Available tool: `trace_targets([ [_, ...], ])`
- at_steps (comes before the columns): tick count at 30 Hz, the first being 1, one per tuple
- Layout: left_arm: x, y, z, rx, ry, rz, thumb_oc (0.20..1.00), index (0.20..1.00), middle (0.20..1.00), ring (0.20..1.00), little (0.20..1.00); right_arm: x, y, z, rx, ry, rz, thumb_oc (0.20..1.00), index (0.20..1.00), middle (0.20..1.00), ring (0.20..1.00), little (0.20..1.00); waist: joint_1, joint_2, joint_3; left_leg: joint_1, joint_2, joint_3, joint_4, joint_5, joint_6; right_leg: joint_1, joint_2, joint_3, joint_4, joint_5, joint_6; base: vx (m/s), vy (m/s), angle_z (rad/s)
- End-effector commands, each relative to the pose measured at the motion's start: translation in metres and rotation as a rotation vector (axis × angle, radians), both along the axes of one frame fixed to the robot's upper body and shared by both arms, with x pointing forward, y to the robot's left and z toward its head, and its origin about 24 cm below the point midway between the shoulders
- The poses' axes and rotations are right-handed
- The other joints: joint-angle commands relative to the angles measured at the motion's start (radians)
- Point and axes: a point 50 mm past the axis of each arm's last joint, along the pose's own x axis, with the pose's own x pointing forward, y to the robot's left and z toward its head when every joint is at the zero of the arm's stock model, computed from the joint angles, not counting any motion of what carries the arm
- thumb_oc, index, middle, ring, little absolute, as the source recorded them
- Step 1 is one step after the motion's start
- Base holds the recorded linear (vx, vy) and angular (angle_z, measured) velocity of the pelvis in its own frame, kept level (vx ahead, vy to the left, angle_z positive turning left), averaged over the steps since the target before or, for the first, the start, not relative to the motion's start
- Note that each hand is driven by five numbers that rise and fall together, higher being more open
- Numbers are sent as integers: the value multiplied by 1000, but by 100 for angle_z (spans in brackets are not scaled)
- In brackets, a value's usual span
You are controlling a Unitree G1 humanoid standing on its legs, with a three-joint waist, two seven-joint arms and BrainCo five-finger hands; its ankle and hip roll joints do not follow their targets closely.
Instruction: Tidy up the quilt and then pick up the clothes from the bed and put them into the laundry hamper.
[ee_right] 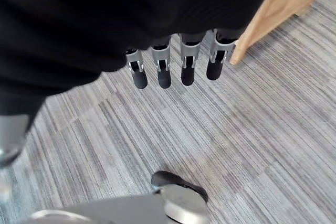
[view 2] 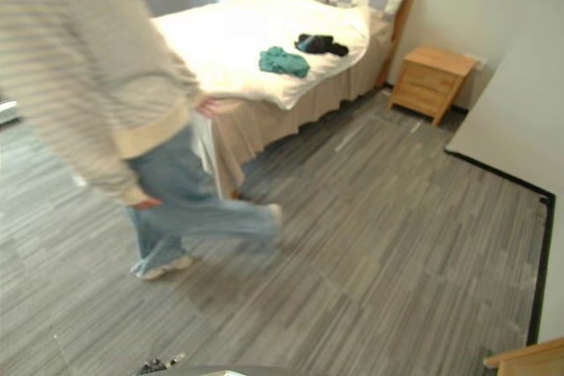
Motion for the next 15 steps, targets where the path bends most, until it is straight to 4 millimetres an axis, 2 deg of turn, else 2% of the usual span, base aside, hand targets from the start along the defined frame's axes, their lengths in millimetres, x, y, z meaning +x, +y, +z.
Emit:
trace_targets([
  [1, 34, 0, 5, 20, -66, -55, 1000, 1000, 1000, 1000, 1000, 39, -3, 6, -21, -89, 41, 1000, 1000, 1000, 1000, 1000, 0, -8, 89, 88, 27, -38, -51, -54, -82, 78, -90, 18, -128, 29, 137, -1, 16, -7],
  [9, 37, 4, 6, 36, -58, -119, 1000, 1000, 1000, 1000, 1000, 39, -2, 6, -3, -85, 22, 1000, 1000, 1000, 1000, 1000, 0, -11, 109, 71, 18, -35, -40, -66, -65, 48, -94, 35, -78, 9, 136, 29, 33, -8],
  [11, 45, 9, 9, 38, -87, -75, 1000, 1000, 1000, 1000, 1000, 47, -3, 8, 14, -126, -51, 1000, 1000, 1000, 1000, 1000, -3, -7, 146, 42, 22, -32, -20, -73, -47, -61, -82, 22, 88, -12, 145, -80, 61, -23],
  [12, 47, 12, 10, 26, -110, 9, 1000, 1000, 1000, 1000, 1000, 55, -4, 10, 35, -182, -120, 1000, 1000, 1000, 1000, 1000, -7, 8, 165, 42, 31, -15, -17, -85, -38, -162, -106, -29, 263, 3, 189, -27, 73, -26],
  [13, 47, 12, 10, 25, -110, 10, 1000, 1000, 1000, 1000, 1000, 55, -4, 10, 34, -182, -121, 1000, 1000, 1000, 1000, 1000, -7, 6, 165, 41, 29, -14, -17, -85, -37, -167, -108, -27, 271, -1, 190, 70, 87, -37],
  [15, 45, 17, 11, 34, -114, 61, 1000, 1000, 1000, 1000, 1000, 59, -8, 12, 32, -210, -166, 1000, 1000, 1000, 1000, 1000, -13, 21, 177, 80, 37, 5, -36, -99, -40, -238, -158, -93, 372, 60, 219, 284, -17, -37],
])
